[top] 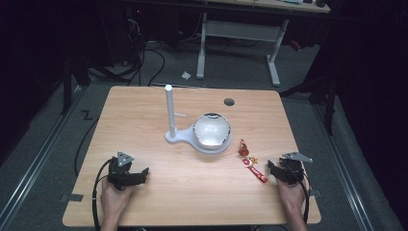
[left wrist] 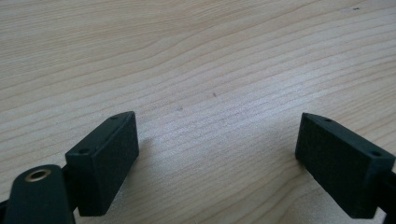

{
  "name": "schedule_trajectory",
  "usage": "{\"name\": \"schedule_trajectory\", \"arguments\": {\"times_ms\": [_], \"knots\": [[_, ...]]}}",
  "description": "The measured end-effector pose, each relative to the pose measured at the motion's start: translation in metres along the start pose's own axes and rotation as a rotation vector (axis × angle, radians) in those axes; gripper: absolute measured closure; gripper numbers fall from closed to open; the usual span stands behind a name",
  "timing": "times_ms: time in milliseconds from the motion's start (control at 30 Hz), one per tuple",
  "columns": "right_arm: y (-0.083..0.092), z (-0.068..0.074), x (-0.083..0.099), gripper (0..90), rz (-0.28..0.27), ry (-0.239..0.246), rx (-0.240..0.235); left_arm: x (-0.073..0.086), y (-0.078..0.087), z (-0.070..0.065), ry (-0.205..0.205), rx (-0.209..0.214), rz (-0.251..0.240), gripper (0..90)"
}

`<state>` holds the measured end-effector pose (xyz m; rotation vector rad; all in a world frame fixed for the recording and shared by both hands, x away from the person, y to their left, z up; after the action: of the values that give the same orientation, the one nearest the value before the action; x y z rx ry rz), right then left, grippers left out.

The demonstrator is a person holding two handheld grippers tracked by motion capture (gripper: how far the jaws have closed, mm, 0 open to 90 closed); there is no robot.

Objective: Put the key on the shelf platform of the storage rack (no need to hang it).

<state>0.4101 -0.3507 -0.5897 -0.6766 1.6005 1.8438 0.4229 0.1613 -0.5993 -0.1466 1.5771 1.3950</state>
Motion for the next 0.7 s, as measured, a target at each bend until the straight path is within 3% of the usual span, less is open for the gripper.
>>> {"name": "schedule_trajectory", "arguments": {"times_ms": [367,700], "knots": [[0.014,0.015,0.003,48.0,-0.013,0.037,-0.052,0.000,0.000,0.000,0.000,0.000,0.000,14.1],[0.020,0.044,0.001,47.7,-0.011,0.099,-0.113,0.000,0.000,0.000,0.000,0.000,0.000,14.1]]}}
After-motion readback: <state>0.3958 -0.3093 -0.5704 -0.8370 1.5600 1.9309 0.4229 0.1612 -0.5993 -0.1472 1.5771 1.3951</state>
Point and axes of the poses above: each handheld gripper's, and its own axes: y roughly backward along the jaws, x roughly out of its underside, z roughly to its left, the point moved 9 cm from there along -y, roughly forward along the jaws, and after that the axes turned 13 degrees about -y, right-handed, at the moved point
